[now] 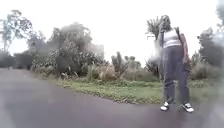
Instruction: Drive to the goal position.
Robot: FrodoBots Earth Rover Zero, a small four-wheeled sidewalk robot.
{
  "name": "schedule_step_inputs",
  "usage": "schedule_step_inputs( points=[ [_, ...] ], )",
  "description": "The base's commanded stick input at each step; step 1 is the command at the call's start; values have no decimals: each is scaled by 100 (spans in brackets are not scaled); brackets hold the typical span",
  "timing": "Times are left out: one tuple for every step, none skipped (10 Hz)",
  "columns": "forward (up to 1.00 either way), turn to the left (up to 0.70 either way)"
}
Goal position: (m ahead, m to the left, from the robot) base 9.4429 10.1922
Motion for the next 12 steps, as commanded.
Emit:
schedule_step_inputs(
  points=[
    [0, 85],
    [0, 85],
    [0, 85],
    [0, 85],
    [0, 85],
    [0, 85],
    [0, 85],
    [0, 85],
    [0, 85],
    [0, 85],
    [0, 85],
    [0, 85]
  ],
)
